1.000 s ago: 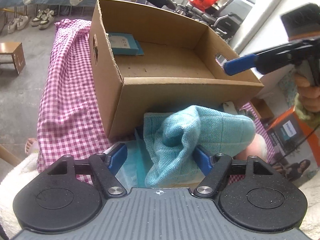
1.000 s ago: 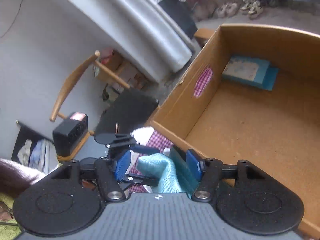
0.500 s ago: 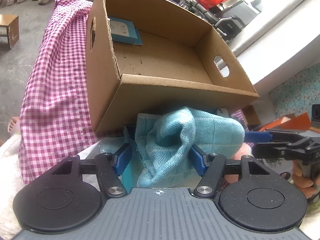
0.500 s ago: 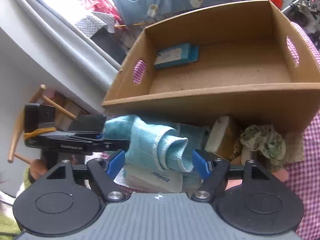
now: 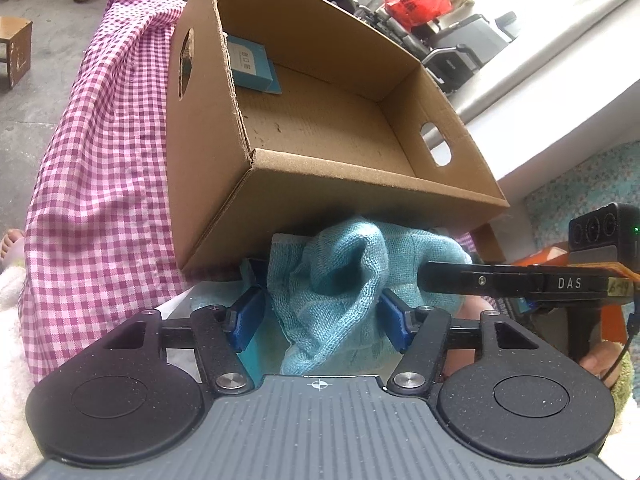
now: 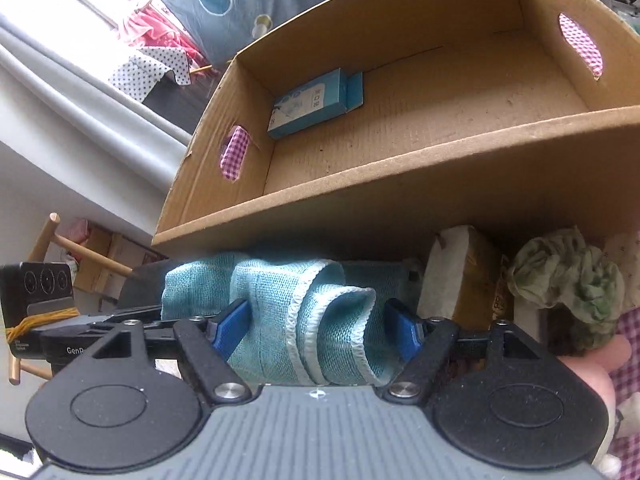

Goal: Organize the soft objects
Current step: 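Lift the light-blue towel with the right gripper over the cardboard box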

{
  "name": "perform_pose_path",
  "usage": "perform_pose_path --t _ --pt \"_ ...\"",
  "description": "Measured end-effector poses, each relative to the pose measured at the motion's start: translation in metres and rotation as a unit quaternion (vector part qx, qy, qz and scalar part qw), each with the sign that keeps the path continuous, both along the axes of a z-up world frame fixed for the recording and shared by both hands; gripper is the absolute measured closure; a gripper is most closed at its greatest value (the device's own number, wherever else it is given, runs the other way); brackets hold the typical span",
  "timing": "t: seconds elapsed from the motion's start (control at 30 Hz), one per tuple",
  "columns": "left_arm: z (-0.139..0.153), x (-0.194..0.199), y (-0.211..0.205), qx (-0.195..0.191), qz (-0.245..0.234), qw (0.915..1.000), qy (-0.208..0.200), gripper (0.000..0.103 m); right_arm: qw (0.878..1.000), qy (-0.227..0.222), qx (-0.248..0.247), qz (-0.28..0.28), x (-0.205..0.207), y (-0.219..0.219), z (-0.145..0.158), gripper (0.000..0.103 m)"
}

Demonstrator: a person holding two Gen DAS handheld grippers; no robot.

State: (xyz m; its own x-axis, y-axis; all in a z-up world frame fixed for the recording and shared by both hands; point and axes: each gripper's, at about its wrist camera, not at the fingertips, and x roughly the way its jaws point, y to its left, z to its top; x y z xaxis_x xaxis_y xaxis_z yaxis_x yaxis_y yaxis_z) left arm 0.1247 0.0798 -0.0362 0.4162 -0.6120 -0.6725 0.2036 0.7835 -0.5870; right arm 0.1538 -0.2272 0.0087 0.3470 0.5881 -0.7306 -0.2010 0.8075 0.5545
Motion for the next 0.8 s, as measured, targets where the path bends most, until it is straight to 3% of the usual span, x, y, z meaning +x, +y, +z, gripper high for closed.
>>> perform_pose_path --t 0.1,0.37,0.4,0.47,0.57,0.8 --pt "0.0 0.001 -0.002 0.001 0.001 1.0 -0.008 0.041 1.0 -0.009 0.024 -0.015 -0.001 -0.001 -0.004 0.033" --pt "0.003 -0.007 -0.002 0.006 0.013 0.9995 -0.03 0.047 0.998 -0.063 0.016 -0.026 -0.011 0.002 -0.001 0.06" --pt "0.004 -0.009 -0.003 0.01 0.015 0.9993 -0.034 0.047 0.997 -0.072 0.012 -0.024 -0.013 0.004 0.002 0.06" --pt "0.007 -0.014 -0.007 0.026 0.016 0.9985 -0.046 0.048 0.995 -0.094 0.002 -0.016 -0.018 0.008 0.006 0.072" --pt "0.015 -0.022 -0.013 0.052 0.016 0.9962 -0.068 0.051 0.994 -0.113 -0.002 -0.008 -0.022 0.013 0.008 0.082" --pt "0.031 -0.036 -0.018 0.053 0.017 0.9933 -0.102 0.076 0.984 -0.176 -0.001 0.012 -0.044 0.019 0.029 0.088"
